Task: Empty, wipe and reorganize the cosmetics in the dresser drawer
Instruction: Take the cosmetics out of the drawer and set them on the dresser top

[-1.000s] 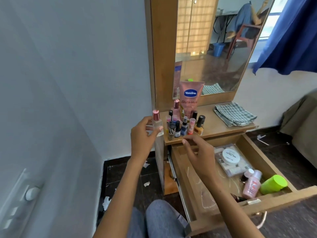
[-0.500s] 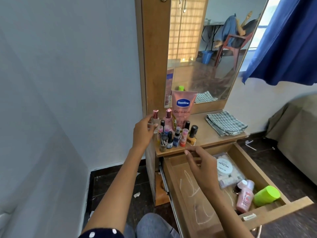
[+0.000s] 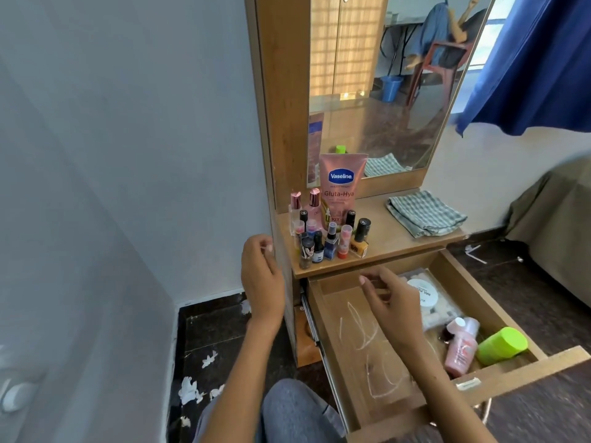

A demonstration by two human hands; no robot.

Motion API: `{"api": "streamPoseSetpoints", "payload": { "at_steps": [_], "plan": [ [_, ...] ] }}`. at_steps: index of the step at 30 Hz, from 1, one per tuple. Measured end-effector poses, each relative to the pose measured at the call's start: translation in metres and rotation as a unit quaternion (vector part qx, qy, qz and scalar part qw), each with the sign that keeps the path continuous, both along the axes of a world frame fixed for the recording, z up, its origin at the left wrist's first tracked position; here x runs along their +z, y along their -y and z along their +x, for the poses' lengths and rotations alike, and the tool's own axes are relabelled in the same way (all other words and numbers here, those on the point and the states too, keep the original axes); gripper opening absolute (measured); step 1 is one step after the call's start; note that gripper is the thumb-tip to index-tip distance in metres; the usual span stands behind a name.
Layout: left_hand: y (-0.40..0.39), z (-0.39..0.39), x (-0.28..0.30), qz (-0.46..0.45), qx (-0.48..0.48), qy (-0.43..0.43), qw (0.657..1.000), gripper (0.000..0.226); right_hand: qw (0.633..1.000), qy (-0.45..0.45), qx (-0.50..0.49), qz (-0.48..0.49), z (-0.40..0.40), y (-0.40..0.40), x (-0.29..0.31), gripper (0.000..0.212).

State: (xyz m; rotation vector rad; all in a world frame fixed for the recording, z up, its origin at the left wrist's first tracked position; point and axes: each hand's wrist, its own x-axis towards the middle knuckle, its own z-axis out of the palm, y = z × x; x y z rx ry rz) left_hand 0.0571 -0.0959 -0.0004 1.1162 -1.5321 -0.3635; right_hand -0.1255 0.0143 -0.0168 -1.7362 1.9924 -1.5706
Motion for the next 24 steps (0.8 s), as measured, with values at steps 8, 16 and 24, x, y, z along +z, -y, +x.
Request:
{"api": "streamPoseSetpoints", "payload": {
  "at_steps": [8,16,24],
  "plan": [
    [-0.104,-0.041,-0.029,0.016,-0.183,0.096,0.978,0.014,0.995,-0.044,-0.011,0.09,-0.049,-0.035,-0.006,0.008],
    [-0.117,-0.091,-0.03,0.136,-0.377,0.378,0.834,0.032,0.971,-0.098,-0.098,0.196,-0.085,-0.074,-0.011,0.007],
    [-0.12,-0.133,-0.042,0.118,-0.406,0.509,0.75,0.023,0.972,-0.065,-0.131,0.185,-0.082,-0.077,-0.014,0.013]
  ]
}}
